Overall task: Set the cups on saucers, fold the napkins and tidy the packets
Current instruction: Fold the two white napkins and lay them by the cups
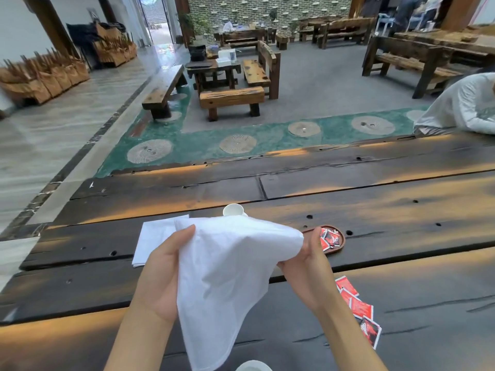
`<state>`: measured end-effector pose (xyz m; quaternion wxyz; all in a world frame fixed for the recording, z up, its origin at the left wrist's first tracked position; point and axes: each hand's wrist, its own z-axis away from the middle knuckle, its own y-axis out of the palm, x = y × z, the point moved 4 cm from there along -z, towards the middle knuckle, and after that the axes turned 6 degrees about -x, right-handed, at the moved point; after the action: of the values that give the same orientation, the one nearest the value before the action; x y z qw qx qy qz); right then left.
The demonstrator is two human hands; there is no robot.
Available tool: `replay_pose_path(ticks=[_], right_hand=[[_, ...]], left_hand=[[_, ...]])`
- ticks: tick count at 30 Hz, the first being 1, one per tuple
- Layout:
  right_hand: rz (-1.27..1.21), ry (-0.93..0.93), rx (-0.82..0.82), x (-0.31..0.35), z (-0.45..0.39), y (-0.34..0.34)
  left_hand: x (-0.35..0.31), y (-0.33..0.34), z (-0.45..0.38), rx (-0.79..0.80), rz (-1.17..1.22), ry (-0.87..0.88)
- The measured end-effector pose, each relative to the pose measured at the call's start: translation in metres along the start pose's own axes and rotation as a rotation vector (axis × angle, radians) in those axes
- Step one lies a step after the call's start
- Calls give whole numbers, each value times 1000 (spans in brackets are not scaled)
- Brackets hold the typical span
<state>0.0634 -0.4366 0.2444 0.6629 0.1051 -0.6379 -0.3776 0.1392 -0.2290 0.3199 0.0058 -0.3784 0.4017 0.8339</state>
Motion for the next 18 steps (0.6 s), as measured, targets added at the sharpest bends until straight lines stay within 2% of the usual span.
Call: replay_pose_path(ticks=[3, 7, 10, 14, 16, 18], right_hand=[[-32, -62, 70, 12, 6, 6], [211, -198, 10, 37, 7, 13], [295, -249, -76, 51, 9, 17], [367, -349, -188, 59, 10, 21], [433, -418, -193, 65, 12, 26], [529, -467, -164, 69, 14, 31]], left_hand=[[1, -10, -2, -102, -37, 46], [-7, -18, 3, -234, -148, 215], [-16, -27, 6, -340, -313, 374], [-22, -37, 12, -564, -555, 548], [-25, -38, 17, -695, -603, 622], [-27, -41, 20, -744, -628, 679]])
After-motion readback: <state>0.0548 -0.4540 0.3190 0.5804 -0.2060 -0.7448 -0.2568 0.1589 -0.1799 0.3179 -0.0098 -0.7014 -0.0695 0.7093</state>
